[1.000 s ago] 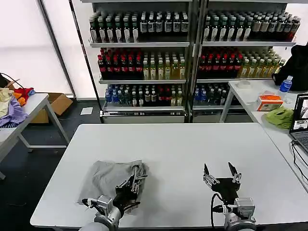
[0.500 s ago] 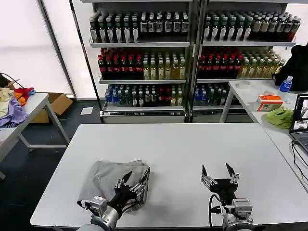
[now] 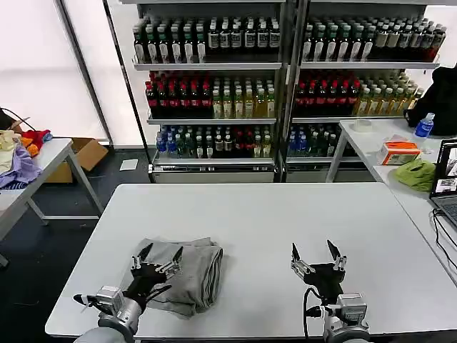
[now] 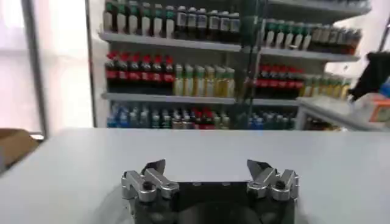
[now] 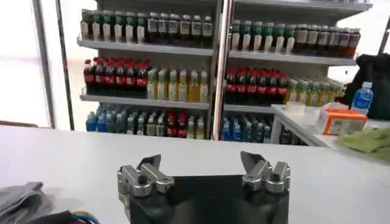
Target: Fold and organize the clothes.
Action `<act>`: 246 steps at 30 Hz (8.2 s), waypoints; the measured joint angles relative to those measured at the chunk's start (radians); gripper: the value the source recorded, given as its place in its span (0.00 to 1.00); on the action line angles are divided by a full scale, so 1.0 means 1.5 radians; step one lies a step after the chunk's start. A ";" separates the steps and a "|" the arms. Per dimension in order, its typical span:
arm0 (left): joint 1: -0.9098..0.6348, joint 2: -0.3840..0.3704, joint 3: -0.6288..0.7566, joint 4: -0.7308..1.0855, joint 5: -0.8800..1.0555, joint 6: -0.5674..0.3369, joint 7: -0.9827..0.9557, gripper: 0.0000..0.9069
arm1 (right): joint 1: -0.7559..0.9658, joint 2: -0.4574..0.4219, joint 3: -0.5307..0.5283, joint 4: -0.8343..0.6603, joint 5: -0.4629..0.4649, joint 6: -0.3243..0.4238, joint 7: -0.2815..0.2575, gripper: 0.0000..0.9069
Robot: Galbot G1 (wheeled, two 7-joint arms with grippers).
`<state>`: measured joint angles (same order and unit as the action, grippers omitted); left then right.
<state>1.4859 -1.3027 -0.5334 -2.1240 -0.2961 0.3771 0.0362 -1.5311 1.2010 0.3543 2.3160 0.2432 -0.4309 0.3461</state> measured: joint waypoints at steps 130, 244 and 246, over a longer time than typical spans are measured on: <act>-0.079 -0.026 0.195 0.021 -0.050 0.038 -0.027 1.00 | 0.011 0.056 -0.034 -0.054 -0.030 -0.015 0.019 1.00; -0.010 -0.011 -0.002 -0.028 -0.033 0.043 -0.113 1.00 | 0.217 0.064 -0.254 -0.241 0.245 -0.072 0.077 0.00; -0.010 -0.010 -0.003 -0.029 -0.033 0.043 -0.113 1.00 | 0.217 0.063 -0.252 -0.242 0.242 -0.070 0.074 0.00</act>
<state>1.4715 -1.3183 -0.5382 -2.1672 -0.3451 0.4412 -0.1332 -1.2056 1.2961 -0.0241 1.9531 0.6058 -0.5353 0.4577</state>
